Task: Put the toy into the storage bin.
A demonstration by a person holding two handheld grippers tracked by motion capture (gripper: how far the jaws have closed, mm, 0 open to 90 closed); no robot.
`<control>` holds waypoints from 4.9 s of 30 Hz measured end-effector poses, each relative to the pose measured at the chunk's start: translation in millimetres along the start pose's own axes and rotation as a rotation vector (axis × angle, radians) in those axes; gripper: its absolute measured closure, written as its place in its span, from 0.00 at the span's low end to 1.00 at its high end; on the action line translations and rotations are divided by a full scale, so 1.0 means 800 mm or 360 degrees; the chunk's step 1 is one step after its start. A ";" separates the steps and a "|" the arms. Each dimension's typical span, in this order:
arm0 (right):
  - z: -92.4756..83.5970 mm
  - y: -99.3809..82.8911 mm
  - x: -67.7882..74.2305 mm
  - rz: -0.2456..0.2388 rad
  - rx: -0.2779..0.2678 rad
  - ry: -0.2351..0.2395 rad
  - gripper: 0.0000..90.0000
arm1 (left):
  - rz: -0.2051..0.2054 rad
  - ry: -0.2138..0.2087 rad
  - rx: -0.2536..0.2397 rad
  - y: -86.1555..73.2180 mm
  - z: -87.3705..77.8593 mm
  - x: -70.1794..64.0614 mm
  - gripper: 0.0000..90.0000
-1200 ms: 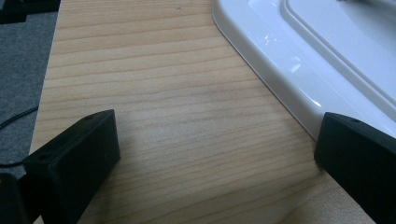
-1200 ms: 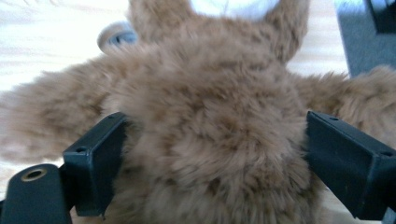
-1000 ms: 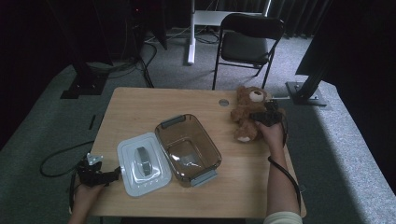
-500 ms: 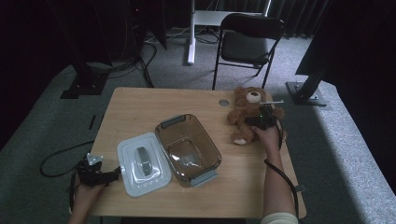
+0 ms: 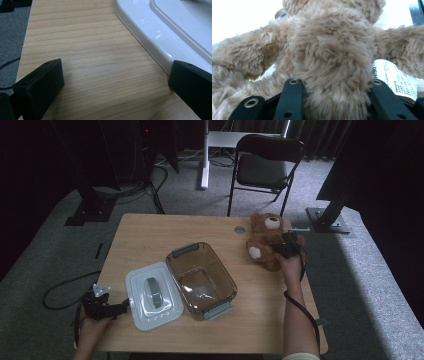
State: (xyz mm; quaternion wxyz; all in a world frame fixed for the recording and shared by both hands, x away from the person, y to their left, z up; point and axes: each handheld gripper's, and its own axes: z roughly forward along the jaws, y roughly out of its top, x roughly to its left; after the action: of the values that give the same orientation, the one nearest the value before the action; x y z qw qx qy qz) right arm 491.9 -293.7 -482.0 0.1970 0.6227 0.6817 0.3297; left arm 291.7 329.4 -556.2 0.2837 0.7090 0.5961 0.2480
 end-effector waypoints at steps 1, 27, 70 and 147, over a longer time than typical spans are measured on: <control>-0.004 -0.001 0.000 -0.0014 -0.0006 0.0001 0.73 | 0.0000 0.0000 0.0001 0.000 0.000 0.000 0.01; -0.135 0.006 0.048 -0.0135 -0.0367 0.0170 0.75 | 0.0001 0.0000 0.0000 0.000 0.000 0.000 0.01; -0.146 -0.099 0.267 -0.0825 -0.0206 0.0667 0.73 | 0.0002 -0.0003 -0.0002 0.000 0.000 0.000 0.01; -0.110 0.026 0.298 -0.0724 0.0014 0.0925 0.30 | 0.0009 -0.0008 0.0001 0.000 0.000 0.000 0.01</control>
State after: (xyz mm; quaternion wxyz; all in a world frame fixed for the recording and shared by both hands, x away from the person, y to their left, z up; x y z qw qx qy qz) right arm 412.5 -78.4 -371.7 0.0607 0.3363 0.8317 0.4376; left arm 292.1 329.7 -556.1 0.2842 0.7114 0.5935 0.2468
